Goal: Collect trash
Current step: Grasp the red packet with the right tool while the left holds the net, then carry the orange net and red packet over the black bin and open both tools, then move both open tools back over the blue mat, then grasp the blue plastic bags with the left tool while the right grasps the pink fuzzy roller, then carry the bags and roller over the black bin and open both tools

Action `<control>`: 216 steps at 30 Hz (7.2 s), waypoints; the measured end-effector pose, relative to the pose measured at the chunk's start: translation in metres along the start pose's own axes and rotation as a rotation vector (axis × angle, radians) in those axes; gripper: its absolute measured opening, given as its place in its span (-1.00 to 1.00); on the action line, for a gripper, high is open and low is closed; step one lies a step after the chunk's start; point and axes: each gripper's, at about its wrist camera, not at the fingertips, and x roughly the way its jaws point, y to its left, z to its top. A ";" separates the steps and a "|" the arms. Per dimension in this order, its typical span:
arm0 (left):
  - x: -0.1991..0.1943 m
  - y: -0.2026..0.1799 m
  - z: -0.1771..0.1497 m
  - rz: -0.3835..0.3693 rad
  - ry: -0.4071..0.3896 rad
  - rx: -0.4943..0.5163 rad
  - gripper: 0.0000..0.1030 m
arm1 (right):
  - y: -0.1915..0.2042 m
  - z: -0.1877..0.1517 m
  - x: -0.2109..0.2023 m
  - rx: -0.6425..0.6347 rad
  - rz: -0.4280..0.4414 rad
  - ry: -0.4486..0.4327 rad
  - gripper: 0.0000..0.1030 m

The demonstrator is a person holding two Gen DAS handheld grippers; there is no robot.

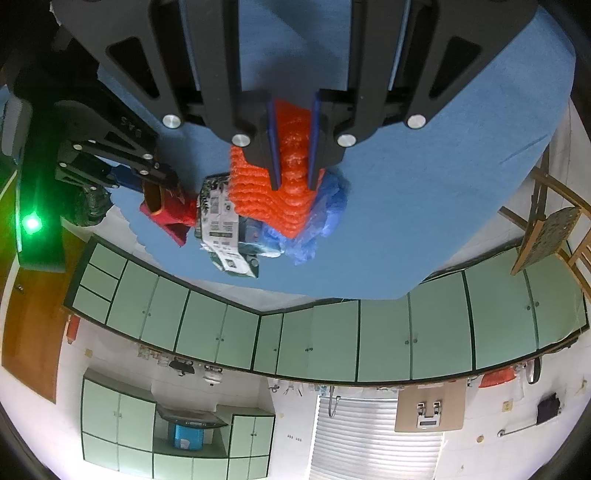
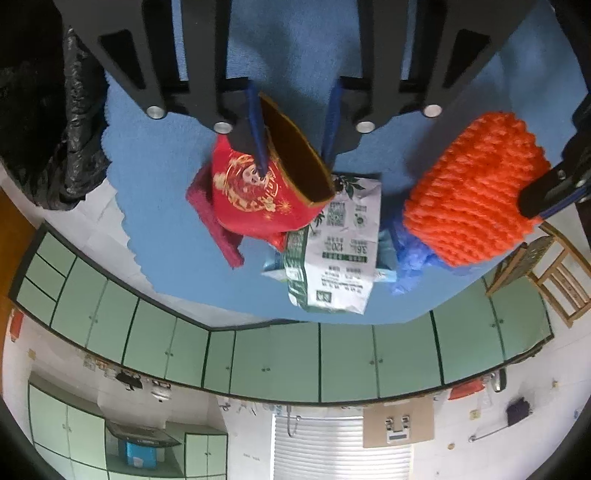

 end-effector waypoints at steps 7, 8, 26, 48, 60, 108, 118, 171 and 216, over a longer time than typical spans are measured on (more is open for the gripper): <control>-0.010 -0.012 0.006 -0.008 -0.030 0.016 -0.75 | -0.013 0.002 -0.029 0.038 0.058 -0.030 -0.69; -0.011 -0.013 0.006 -0.010 -0.034 0.017 -0.76 | -0.015 0.003 -0.033 0.044 0.064 -0.035 -0.69; -0.040 -0.086 0.037 -0.138 -0.118 0.097 -0.76 | -0.076 0.018 -0.126 0.154 0.021 -0.190 -0.70; -0.009 -0.250 0.026 -0.422 -0.112 0.247 -0.76 | -0.231 -0.032 -0.201 0.342 -0.289 -0.223 -0.70; 0.020 -0.313 0.005 -0.492 -0.064 0.290 -0.76 | -0.274 -0.069 -0.199 0.405 -0.354 -0.168 -0.70; 0.024 -0.188 0.036 -0.271 -0.094 0.200 0.79 | -0.235 -0.040 -0.149 0.376 -0.306 -0.160 0.88; 0.017 -0.113 0.043 -0.124 -0.129 0.165 0.79 | -0.183 -0.013 -0.116 0.331 -0.208 -0.166 0.88; 0.107 0.014 0.027 -0.015 0.129 -0.003 -0.67 | -0.070 0.019 0.039 0.089 0.006 0.037 0.13; -0.013 -0.062 0.050 -0.096 -0.101 0.079 -0.92 | -0.116 0.033 -0.095 0.225 -0.006 -0.147 -0.73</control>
